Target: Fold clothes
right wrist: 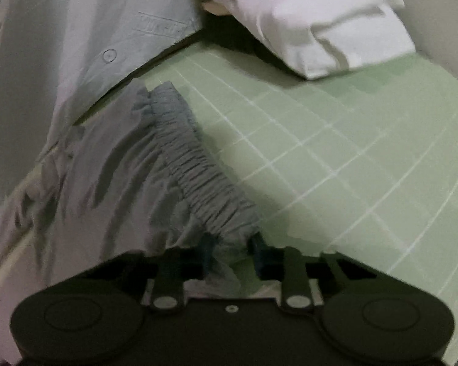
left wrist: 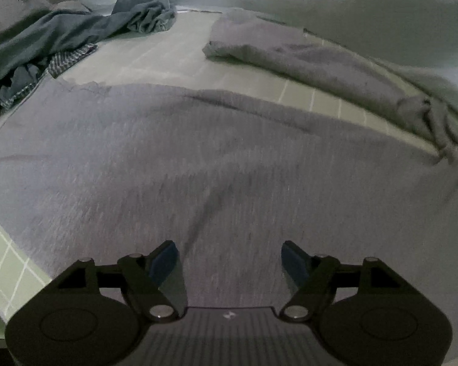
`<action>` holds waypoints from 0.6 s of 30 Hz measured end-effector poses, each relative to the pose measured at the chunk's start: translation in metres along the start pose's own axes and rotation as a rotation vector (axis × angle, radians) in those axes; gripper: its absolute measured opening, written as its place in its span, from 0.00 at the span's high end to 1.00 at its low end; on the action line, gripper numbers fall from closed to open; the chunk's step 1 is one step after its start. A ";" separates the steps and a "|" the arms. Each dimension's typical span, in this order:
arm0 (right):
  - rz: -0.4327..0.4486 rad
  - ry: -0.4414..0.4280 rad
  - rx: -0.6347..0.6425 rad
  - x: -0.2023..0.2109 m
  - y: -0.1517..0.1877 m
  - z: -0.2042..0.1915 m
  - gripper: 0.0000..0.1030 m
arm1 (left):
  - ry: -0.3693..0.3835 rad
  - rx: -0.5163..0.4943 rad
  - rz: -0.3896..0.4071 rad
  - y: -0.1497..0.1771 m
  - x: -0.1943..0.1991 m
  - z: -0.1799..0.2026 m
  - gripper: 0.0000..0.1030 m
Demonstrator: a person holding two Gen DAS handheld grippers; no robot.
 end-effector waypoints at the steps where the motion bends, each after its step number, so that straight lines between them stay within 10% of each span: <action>1: 0.015 0.034 0.032 0.003 -0.001 0.004 0.86 | -0.006 -0.009 -0.002 0.002 0.000 0.002 0.20; 18: 0.027 0.223 -0.016 0.024 -0.014 0.096 0.87 | 0.033 -0.022 -0.051 0.028 0.019 0.021 0.11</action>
Point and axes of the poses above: each gripper's, at about its wrist camera, not at the fingertips, and x roughly against the way its jaws point, z to its right, y to its underside, the point moved 2 cm from there along -x, roughly the way its jaws point, and after that the axes turned 11 degrees about z, right-handed, at the moved point
